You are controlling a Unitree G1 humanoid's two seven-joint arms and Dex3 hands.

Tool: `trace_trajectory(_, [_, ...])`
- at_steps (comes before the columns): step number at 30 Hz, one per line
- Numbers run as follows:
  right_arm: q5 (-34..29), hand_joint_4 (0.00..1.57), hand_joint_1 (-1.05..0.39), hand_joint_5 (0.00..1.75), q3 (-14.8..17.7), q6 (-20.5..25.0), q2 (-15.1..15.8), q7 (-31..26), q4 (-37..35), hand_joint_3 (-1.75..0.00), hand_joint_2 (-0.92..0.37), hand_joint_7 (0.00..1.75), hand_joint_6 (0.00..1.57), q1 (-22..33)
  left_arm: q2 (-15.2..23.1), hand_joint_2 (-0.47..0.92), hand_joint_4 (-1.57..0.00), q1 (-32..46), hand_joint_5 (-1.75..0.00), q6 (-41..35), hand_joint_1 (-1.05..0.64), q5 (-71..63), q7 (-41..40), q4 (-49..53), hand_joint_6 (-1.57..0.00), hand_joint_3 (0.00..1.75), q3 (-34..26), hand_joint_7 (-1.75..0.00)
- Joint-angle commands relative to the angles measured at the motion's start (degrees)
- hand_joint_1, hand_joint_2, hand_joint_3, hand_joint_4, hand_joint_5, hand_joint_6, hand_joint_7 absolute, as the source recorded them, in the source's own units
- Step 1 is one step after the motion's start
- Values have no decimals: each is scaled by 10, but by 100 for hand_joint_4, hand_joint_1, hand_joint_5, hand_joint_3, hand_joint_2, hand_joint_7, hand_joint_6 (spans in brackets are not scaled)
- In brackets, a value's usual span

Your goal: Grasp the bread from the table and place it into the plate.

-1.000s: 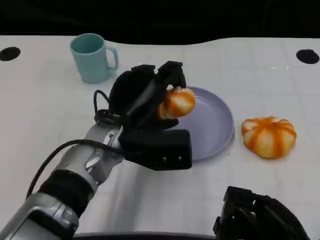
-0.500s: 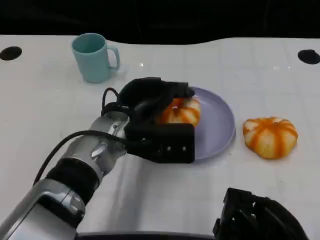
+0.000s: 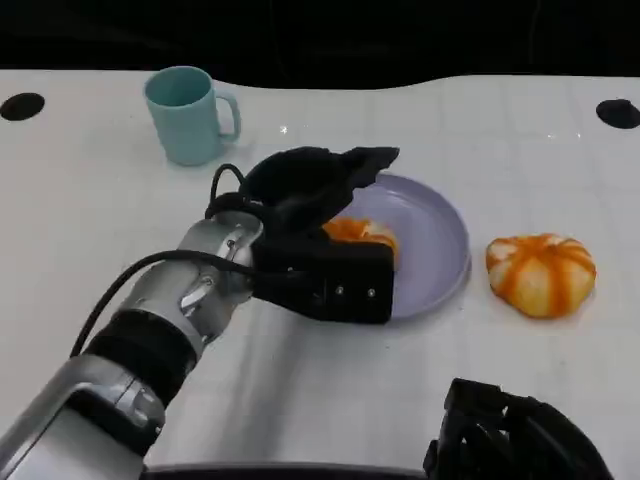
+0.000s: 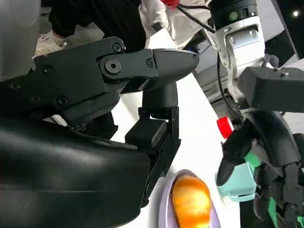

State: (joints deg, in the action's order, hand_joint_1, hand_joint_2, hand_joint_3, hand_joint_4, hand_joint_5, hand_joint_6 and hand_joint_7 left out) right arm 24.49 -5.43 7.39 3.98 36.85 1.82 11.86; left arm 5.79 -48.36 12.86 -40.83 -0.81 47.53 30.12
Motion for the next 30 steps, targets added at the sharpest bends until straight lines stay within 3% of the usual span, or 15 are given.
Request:
trace_trajectory(1, [1, 86, -68, 156, 6, -5, 6, -2, 8, -29, -92, 132, 78, 2, 22, 92, -15, 24, -13, 4, -79, 12, 13, -37, -9, 32, -5, -1])
trace_trajectory(6, [3, 86, -68, 156, 8, -4, 6, -2, 5, -29, -92, 131, 78, 1, 37, 92, -19, 66, -15, 16, -77, 44, 16, -93, -13, 32, -27, -3])
trace_trajectory(13, [4, 86, -67, 156, 12, -10, 8, 3, 4, -29, -92, 130, 78, 0, 36, 92, -47, 170, -38, 98, -55, 138, -17, -164, -44, 20, -95, -11])
trace_trajectory(19, [6, 85, -67, 156, 12, -7, 8, 4, 2, -29, -92, 130, 78, -2, 28, 92, -41, 242, -109, 153, -47, 206, -14, -208, -66, 15, -136, -19])
trace_trajectory(23, [6, 85, -67, 156, 12, -6, 7, 4, 1, -29, -92, 130, 78, -2, 14, 92, -41, 291, -149, 187, -37, 277, 12, -227, -37, 7, -160, -114])
trace_trajectory(26, [6, 85, -67, 156, 11, -7, 7, 6, 2, -30, -92, 130, 78, -2, -1, 92, -44, 332, -170, 196, -30, 344, 45, -250, -31, 3, -174, -153])
trace_trajectory(30, [6, 86, -67, 156, 10, -2, 7, 2, 5, -29, -92, 130, 79, -1, -6, 92, -55, 388, -174, 182, -25, 397, 84, -298, -30, 4, -184, -173])
